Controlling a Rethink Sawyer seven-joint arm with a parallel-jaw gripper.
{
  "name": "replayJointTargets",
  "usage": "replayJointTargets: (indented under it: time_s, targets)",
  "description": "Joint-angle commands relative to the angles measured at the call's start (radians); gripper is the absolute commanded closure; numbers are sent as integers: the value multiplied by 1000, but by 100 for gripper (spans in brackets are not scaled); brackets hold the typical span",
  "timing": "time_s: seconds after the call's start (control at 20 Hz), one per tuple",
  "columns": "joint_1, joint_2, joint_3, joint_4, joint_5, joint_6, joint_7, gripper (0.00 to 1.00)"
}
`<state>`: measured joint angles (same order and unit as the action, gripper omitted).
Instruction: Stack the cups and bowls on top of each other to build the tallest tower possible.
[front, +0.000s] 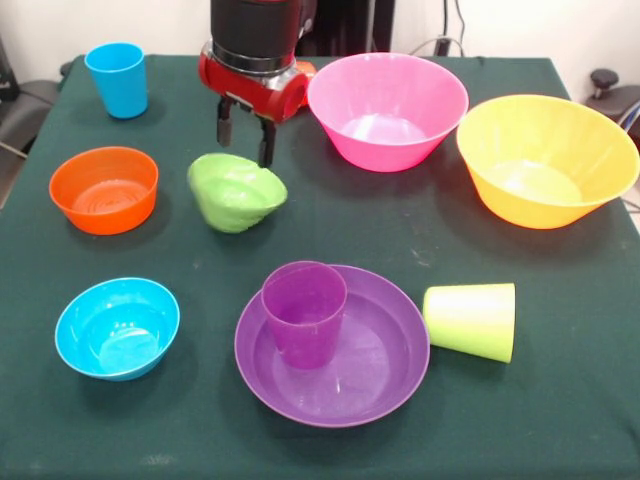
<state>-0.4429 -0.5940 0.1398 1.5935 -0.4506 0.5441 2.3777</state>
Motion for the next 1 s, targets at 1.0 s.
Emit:
replayJointTargets:
  time_s: [1.0]
  targets:
    - [43, 109, 86, -65, -6, 28, -58, 0]
